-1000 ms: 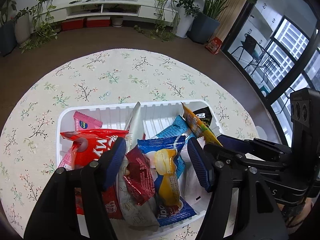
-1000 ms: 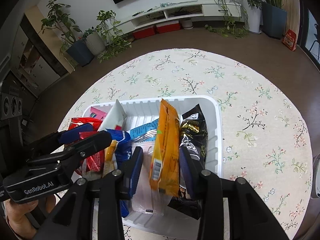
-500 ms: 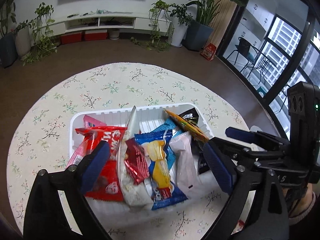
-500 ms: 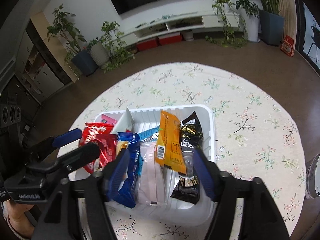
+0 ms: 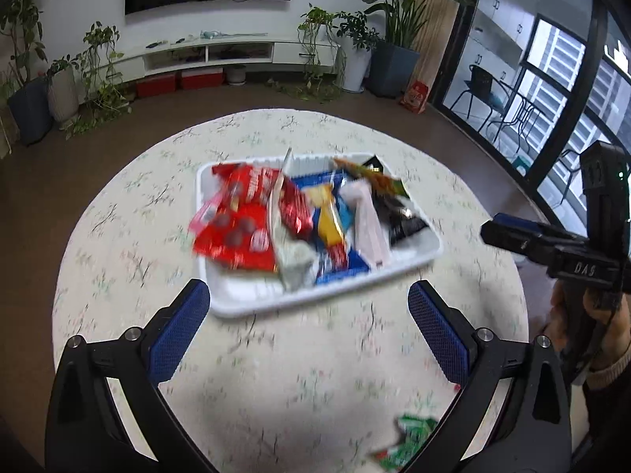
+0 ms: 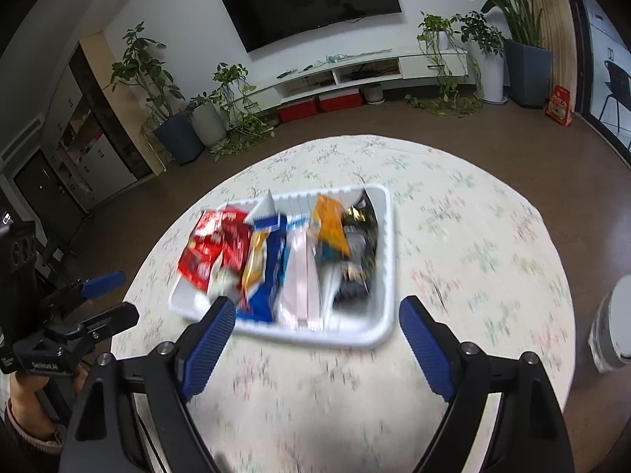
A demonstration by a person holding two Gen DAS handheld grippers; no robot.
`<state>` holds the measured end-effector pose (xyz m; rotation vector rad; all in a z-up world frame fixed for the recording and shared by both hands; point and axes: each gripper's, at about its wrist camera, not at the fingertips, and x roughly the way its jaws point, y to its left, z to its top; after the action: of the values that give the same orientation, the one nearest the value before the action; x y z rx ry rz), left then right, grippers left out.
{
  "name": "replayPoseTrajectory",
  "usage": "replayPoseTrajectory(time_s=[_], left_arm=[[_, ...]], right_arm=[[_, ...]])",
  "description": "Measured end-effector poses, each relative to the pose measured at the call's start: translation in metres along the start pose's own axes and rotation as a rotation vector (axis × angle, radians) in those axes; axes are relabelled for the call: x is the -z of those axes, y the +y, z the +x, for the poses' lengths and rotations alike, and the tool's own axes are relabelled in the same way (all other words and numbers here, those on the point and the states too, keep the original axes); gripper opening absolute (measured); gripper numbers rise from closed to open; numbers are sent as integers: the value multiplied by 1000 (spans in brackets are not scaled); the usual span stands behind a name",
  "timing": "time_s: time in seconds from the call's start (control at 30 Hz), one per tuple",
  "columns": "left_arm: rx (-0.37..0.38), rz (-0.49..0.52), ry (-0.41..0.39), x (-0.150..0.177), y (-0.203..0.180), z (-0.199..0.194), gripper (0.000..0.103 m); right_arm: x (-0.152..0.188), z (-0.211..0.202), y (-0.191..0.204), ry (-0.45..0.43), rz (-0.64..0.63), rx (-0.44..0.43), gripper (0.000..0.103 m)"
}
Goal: Organize snacks
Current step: 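Withdraw both grippers toward the last two packets on the table, then grasp the green-red packet with the left gripper while the right gripper grasps the fruit-print packet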
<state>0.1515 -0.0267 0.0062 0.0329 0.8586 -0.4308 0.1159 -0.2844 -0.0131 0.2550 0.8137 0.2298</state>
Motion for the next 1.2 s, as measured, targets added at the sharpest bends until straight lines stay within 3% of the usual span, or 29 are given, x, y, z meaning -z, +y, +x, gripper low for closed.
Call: replayPoseTrajectory(time_s=[0.33, 0.53, 0.87, 1.07, 1.2], left_arm=[[40, 136, 100, 97, -51, -19, 102], [28, 273, 153, 131, -84, -12, 102], [55, 372, 247, 139, -102, 7, 102], [66, 374, 279, 135, -102, 18, 101], [70, 357, 321, 136, -99, 27, 85]], right_arm=[[86, -47, -4, 20, 54, 56, 87], [121, -63, -1, 51, 61, 94, 87], [153, -61, 2, 82, 121, 94, 87], [159, -55, -2, 114, 141, 108, 87], [161, -55, -6, 114, 151, 115, 87]])
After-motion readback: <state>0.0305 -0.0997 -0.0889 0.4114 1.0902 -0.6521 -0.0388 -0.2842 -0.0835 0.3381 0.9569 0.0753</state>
